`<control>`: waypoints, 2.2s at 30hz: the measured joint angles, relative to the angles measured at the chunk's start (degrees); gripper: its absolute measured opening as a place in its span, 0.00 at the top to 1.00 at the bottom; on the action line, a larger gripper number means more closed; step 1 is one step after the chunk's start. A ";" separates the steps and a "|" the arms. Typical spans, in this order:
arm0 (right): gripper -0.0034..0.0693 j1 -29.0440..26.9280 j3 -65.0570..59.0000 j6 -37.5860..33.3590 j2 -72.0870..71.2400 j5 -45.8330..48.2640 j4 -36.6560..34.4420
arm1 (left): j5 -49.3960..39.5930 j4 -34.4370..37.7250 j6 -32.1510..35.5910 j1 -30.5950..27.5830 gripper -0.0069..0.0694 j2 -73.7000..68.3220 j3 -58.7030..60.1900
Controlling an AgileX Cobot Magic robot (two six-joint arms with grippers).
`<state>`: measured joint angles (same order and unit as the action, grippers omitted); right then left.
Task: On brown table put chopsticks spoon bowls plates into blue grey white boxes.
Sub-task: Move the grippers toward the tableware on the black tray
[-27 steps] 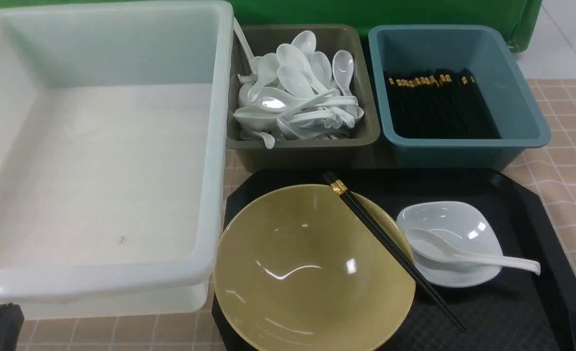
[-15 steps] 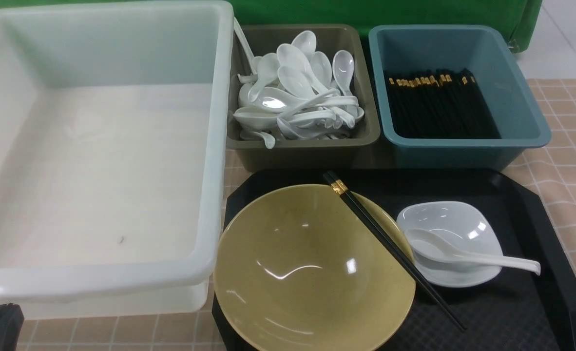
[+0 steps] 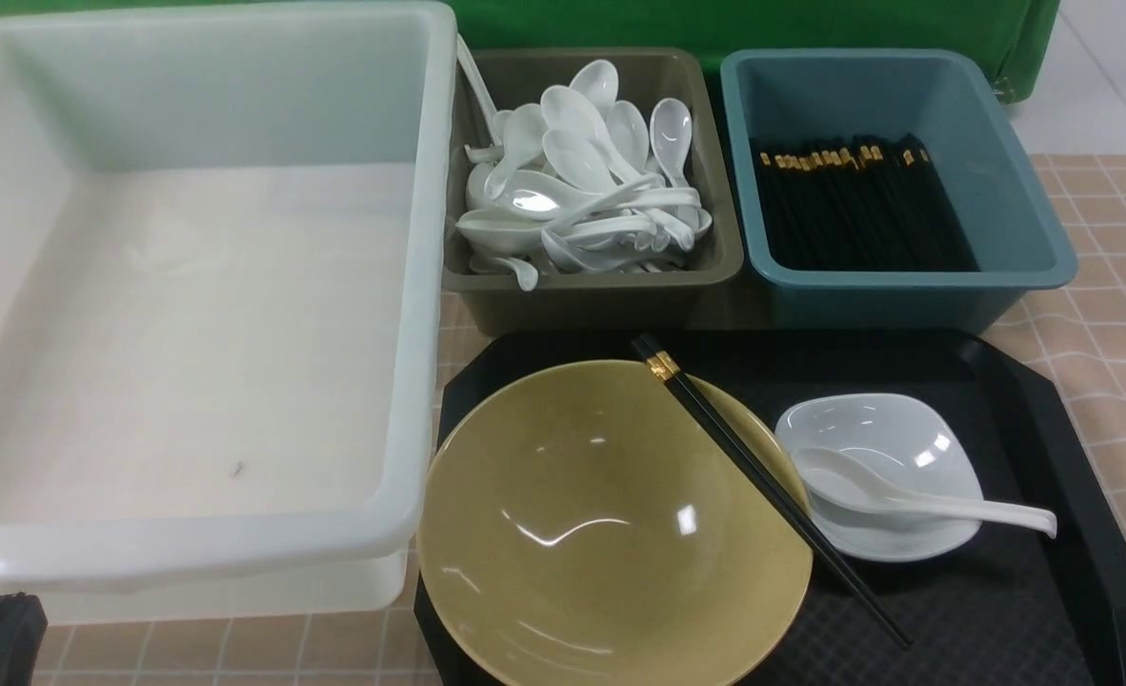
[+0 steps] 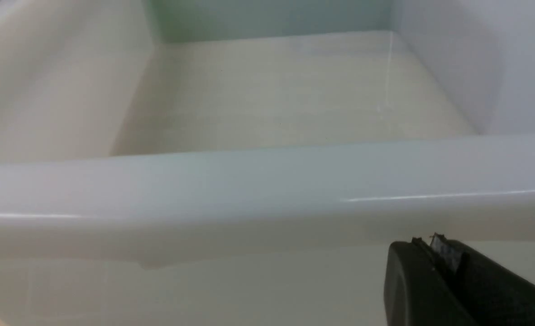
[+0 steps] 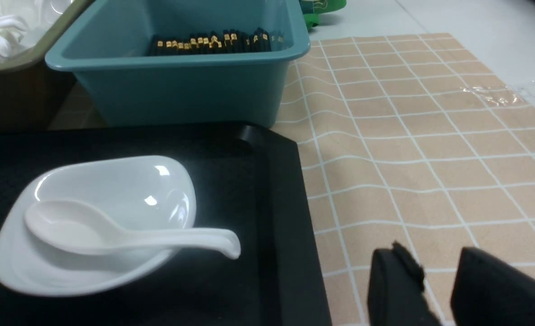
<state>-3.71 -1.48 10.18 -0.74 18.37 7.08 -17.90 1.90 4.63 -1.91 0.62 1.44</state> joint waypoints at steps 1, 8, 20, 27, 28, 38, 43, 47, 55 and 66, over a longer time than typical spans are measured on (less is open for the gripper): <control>0.63 0.00 0.00 0.00 0.00 0.00 0.00 | 0.00 0.00 0.00 0.00 0.91 0.00 0.00; 0.63 0.00 0.00 0.00 0.00 0.00 0.00 | 0.00 0.00 0.00 0.00 0.91 0.00 0.00; 0.63 0.00 0.00 -0.38 0.00 0.00 0.00 | 0.00 0.00 0.00 0.00 0.91 0.00 0.00; 0.63 0.00 0.00 0.58 0.00 -0.06 0.00 | 0.00 0.00 0.00 0.00 0.91 0.00 0.00; 0.63 0.00 0.00 0.82 0.00 -0.06 0.00 | 0.00 0.00 0.00 0.00 0.91 0.00 0.00; 0.63 0.00 0.00 1.67 0.00 -0.06 0.00 | 1.17 2.14 -1.52 0.00 0.91 0.00 0.00; 0.63 0.00 0.00 11.01 0.00 -0.17 -4.61 | 5.75 22.45 -12.35 0.00 0.91 0.00 0.00; 0.63 0.00 0.00 36.86 0.00 -0.29 -19.06 | 8.91 47.18 -25.85 0.00 0.91 0.00 0.00; 0.63 0.00 -0.05 39.98 0.00 -0.36 -23.19 | 10.03 61.42 -28.27 0.00 0.91 0.00 0.00; 0.73 7.18 14.95 4.95 4.41 11.60 -28.31 | -5.61 52.28 4.58 0.00 0.91 -3.89 -19.22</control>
<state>3.48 13.48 15.13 3.67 29.96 -21.23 -23.51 54.18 9.21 -1.91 -3.27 -17.78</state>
